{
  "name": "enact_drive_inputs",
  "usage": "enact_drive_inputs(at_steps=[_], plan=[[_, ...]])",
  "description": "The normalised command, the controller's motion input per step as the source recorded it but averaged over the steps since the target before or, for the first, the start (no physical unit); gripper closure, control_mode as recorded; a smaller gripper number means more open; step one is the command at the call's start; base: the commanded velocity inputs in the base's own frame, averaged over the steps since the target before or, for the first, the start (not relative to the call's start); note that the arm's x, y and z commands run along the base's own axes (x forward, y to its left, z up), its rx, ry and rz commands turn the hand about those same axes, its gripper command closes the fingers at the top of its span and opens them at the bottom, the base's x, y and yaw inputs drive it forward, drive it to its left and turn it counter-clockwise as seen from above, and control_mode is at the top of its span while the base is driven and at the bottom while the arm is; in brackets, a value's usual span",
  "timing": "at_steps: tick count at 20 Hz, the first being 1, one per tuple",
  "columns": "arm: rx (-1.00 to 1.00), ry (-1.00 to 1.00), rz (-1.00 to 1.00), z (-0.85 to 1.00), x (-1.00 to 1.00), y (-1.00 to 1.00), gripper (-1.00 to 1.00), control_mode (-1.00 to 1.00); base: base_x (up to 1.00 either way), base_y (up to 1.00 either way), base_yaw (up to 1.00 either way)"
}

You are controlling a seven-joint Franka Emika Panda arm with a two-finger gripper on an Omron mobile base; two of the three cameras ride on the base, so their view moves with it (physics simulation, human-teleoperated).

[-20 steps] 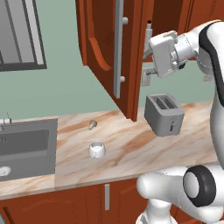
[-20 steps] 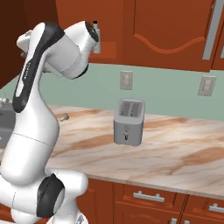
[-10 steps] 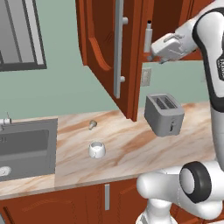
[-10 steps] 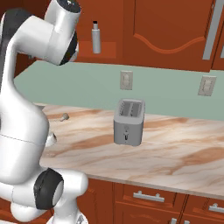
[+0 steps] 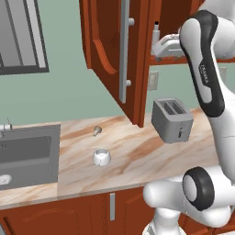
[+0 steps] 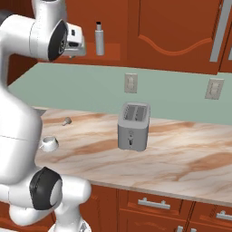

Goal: Open the cabinet. Pick the soap dispenser and place it next to the sink. Then close the cabinet.

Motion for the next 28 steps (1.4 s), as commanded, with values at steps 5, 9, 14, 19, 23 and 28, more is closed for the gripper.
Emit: enact_drive_inputs(at_steps=[5,9,14,19,23,28], plan=[[0.00,0.00,-0.27,0.00,0.34,-0.31,-1.00,-1.00,0.00,0.00,0.00],[-0.04,-0.18,-0.23,0.04,0.39,-0.24,-1.00,-1.00,0.00,0.00,0.00],[-0.04,-0.25,-0.19,0.00,0.44,-0.19,-1.00,-1.00,0.00,0.00,0.00],[0.00,-0.26,-0.14,-0.01,0.45,-0.14,-1.00,-1.00,0.00,0.00,0.00],[0.02,-0.09,-0.12,0.02,0.50,-0.09,-1.00,-1.00,0.00,0.00,0.00],[0.06,-0.01,-0.10,0.06,0.50,-0.03,-1.00,-1.00,0.00,0.00,0.00]])
